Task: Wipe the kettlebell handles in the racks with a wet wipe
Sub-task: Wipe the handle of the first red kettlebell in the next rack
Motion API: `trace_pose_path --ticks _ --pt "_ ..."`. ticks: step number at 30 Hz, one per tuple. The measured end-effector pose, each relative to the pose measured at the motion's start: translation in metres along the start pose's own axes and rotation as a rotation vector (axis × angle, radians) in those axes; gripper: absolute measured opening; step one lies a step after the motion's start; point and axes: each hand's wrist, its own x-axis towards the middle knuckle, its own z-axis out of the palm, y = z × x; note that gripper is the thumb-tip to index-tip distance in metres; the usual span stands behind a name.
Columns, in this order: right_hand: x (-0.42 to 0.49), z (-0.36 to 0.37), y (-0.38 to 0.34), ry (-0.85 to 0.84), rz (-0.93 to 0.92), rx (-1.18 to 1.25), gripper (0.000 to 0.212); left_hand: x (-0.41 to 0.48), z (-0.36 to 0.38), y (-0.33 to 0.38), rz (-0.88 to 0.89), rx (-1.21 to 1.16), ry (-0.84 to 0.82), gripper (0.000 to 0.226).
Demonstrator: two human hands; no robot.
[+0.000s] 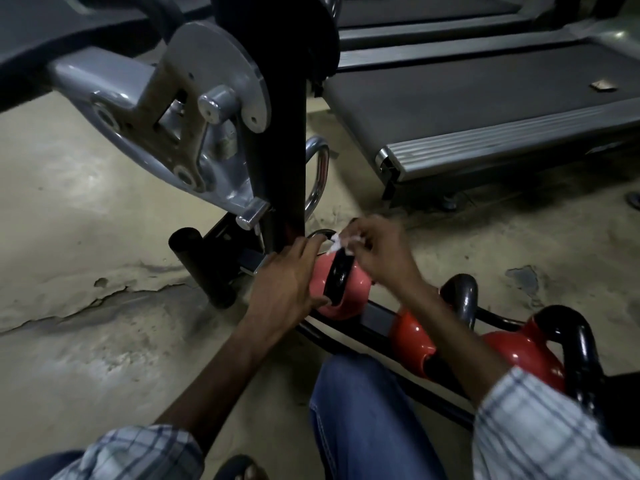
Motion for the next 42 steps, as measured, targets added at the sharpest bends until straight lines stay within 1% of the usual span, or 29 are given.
trace_pose_path --ticks 2,4,5,8,10,11,12,15,17,19,21,24,27,29,31,33,36,38,42 --pt "-0.045 0.012 -0.015 0.014 -0.144 0.017 0.017 0.001 -0.003 0.001 0.008 -0.032 0.001 0.100" --pt "-0.072 0.023 -0.021 0.006 -0.191 -0.040 0.014 0.004 -0.006 0.002 0.026 -0.082 -0.046 0.095" --pt "-0.078 0.028 -0.021 0.026 -0.208 -0.086 0.017 0.006 -0.007 0.002 0.049 -0.082 -0.094 0.096" --pt "-0.088 0.040 -0.022 0.055 -0.285 -0.198 0.023 0.011 -0.004 -0.002 0.152 0.006 -0.212 0.106" --pt "-0.097 0.047 -0.016 0.048 -0.296 -0.191 0.021 0.012 -0.004 -0.003 0.166 0.014 -0.242 0.105" --pt "-0.101 0.048 -0.014 0.072 -0.251 -0.143 0.017 0.011 -0.005 -0.004 0.162 0.007 -0.247 0.104" --pt "-0.105 0.049 -0.012 0.122 -0.162 -0.051 0.012 0.011 -0.007 -0.005 0.159 0.004 -0.245 0.104" --pt "-0.109 0.054 -0.016 0.305 0.270 0.331 0.018 0.012 -0.008 -0.006 0.148 -0.007 -0.237 0.108" --pt "-0.104 0.059 -0.017 0.341 0.545 0.549 0.017 0.012 -0.006 -0.005 0.133 -0.003 -0.231 0.111" --pt "-0.094 0.060 -0.010 0.272 0.707 0.657 0.018 0.012 -0.004 -0.003 0.115 -0.006 -0.225 0.111" --pt "-0.081 0.053 -0.004 0.147 0.769 0.686 0.019 0.013 -0.004 -0.002 0.111 0.001 -0.210 0.110" --pt "-0.062 0.042 0.001 -0.028 0.736 0.627 0.020 0.014 -0.003 -0.001 0.110 0.003 -0.194 0.107" --pt "-0.047 0.036 0.002 -0.202 0.701 0.568 0.026 0.014 -0.003 0.000 0.114 -0.021 -0.172 0.104" --pt "-0.045 0.035 0.002 -0.260 0.671 0.494 0.031 0.015 -0.003 0.001 0.110 -0.036 -0.170 0.102" --pt "-0.047 0.036 0.004 -0.260 0.684 0.494 0.035 0.016 -0.004 0.001 0.103 -0.029 -0.179 0.102" --pt "-0.050 0.039 0.008 -0.222 0.757 0.633 0.037 0.017 -0.005 0.002 0.099 -0.005 -0.184 0.103" --pt "-0.051 0.039 0.011 -0.077 0.920 0.854 0.032 0.017 -0.006 0.003 0.089 0.015 -0.188 0.104" --pt "-0.048 0.039 0.013 0.013 0.944 0.949 0.032 0.018 -0.007 0.003 0.080 0.016 -0.195 0.104" --pt "-0.024 0.041 0.014 0.296 0.923 1.027 0.018 0.018 -0.006 0.003 0.083 -0.001 -0.184 0.104"
